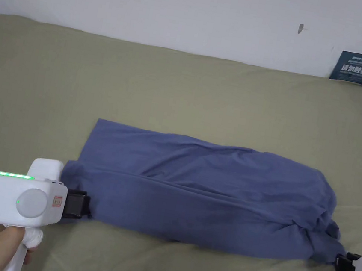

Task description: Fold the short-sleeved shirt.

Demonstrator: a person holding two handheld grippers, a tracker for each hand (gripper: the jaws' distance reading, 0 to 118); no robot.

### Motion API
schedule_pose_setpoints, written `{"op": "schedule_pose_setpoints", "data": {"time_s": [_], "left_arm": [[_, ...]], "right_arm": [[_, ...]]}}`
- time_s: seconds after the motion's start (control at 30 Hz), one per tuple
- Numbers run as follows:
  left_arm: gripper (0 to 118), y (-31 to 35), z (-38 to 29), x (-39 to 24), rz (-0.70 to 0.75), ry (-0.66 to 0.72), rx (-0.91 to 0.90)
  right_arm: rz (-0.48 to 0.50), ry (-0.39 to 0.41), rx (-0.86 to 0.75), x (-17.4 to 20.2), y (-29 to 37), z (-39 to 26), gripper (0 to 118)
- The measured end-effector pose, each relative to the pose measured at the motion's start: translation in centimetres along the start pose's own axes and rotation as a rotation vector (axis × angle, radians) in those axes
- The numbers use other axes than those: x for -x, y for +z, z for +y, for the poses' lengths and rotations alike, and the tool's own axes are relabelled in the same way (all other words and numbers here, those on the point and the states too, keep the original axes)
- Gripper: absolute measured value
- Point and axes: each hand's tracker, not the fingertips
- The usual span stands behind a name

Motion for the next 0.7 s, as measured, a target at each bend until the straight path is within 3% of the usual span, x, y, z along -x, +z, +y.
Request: {"op": "schedule_pose_setpoints", "data": {"time_s": [0.1,0.13,0.17,0.23,0.27,0.3,0.33,0.37,0.4,0.5,0.53,0.57,0.6,0.67,0.7], "left_arm": [[102,-2.0,-0.3,-0.5,0.004,-0.012,0.039],[90,-2.5,-0.5,-0.6,0.0,-0.016,0.051],[56,-2.5,-0.6,-0.7,-0.004,-0.015,0.049],[7,-1.5,-0.5,-1.3,-0.049,0.011,0.012],[7,-1.4,-0.4,-1.7,-0.034,0.012,0.014],[7,-1.6,-0.3,-1.7,-0.041,0.018,0.022],[7,-1.8,-0.4,-1.6,-0.044,0.023,0.03],[7,-1.9,-0.1,-1.3,-0.044,0.024,0.032],[7,-1.8,-0.1,-1.2,-0.047,0.027,0.033],[7,-1.6,0.0,-1.3,-0.044,0.025,0.034],[7,-1.6,0.1,-1.5,-0.042,0.02,0.036],[7,-1.6,0.1,-1.5,-0.04,0.013,0.037],[7,-1.5,0.1,-1.6,-0.036,0.003,0.037],[7,-1.5,0.2,-1.6,-0.023,-0.026,0.031],[7,-1.3,0.2,-1.7,-0.011,-0.049,0.029]], "right_arm": [[-0.008,-0.011,0.017,-0.9,-0.7,-0.1,0],[-0.012,-0.019,0.025,-1.0,-1.3,-0.3,0],[-0.011,-0.025,0.027,-1.2,-1.5,-0.2,0],[-0.004,-0.03,0.024,-1.7,-1.8,0.2,3],[0.003,-0.028,0.026,-1.2,-1.8,0.2,33],[-0.001,-0.033,0.036,-1.1,-2.2,0.5,80],[0.008,-0.049,0.063,-1.3,-3.0,0.8,116],[0.027,-0.066,0.099,-1.5,-3.9,0.9,112],[-0.017,-0.081,-0.031,-1.5,-3.8,1.1,108],[-0.008,-0.138,0.095,-1.7,-6.3,1.2,102],[-0.008,-0.154,0.098,-1.5,-6.9,1.9,84],[-0.014,-0.153,0.119,-1.4,-7.4,2.2,42],[-0.011,-0.137,0.127,-1.2,-7.5,2.3,21],[0.04,-0.135,0.094,-0.5,-6.7,2.1,14],[0.015,-0.119,0.093,0.0,-6.2,2.1,13]]}}
